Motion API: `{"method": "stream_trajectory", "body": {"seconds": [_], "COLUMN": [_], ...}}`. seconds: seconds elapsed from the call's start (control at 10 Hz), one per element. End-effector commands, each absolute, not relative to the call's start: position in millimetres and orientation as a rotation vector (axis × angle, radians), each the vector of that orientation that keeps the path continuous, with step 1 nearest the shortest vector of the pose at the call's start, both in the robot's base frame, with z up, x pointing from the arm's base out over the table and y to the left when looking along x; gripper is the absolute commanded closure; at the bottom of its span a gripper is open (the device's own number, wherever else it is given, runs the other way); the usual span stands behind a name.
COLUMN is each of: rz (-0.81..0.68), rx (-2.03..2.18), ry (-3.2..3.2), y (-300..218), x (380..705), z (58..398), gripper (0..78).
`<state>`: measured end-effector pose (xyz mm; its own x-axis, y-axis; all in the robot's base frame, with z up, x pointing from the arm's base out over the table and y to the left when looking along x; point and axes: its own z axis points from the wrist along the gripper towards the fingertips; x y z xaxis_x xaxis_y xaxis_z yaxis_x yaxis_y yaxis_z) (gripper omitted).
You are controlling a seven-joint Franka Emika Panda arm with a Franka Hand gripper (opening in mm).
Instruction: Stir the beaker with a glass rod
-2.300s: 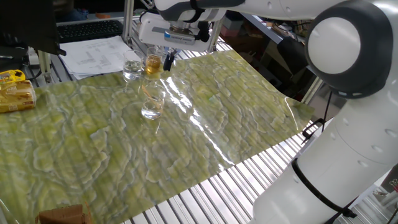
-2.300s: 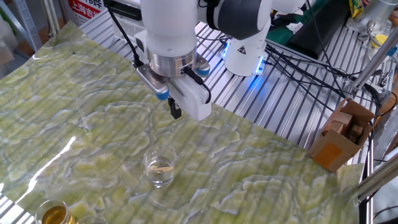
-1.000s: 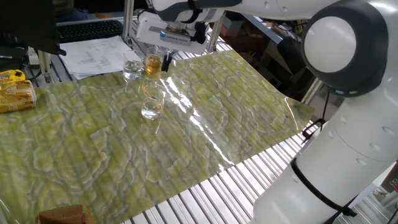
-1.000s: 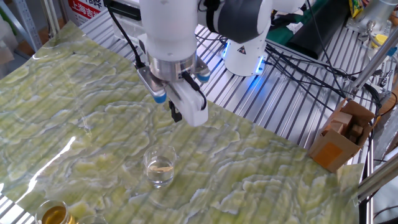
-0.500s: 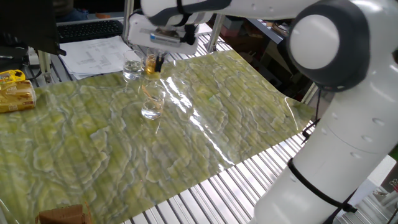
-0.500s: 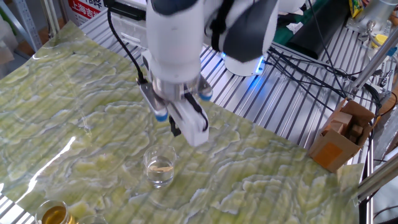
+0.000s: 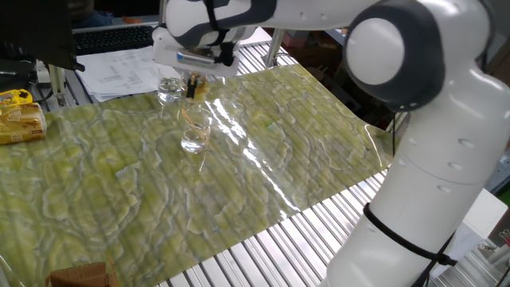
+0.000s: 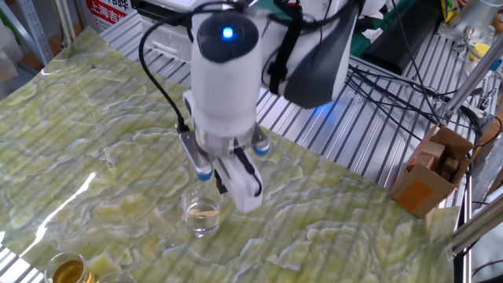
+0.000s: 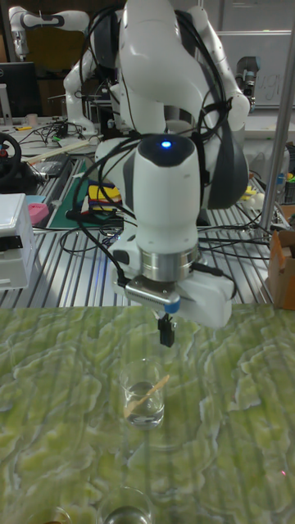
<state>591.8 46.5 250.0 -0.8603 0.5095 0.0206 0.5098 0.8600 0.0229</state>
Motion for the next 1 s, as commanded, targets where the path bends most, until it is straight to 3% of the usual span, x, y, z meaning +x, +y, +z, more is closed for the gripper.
{"method": "stream_trajectory", "body": {"seconds": [0.1, 1.0], "rz": [-0.044, 0.018], "rx": [-0.877, -0.897], "ry": [-3.010, -3.027], "y": [52.5, 58.5], "x": [603.3, 630.3], "z": [239.4, 219.3], "gripper": [77.6, 77.6]}}
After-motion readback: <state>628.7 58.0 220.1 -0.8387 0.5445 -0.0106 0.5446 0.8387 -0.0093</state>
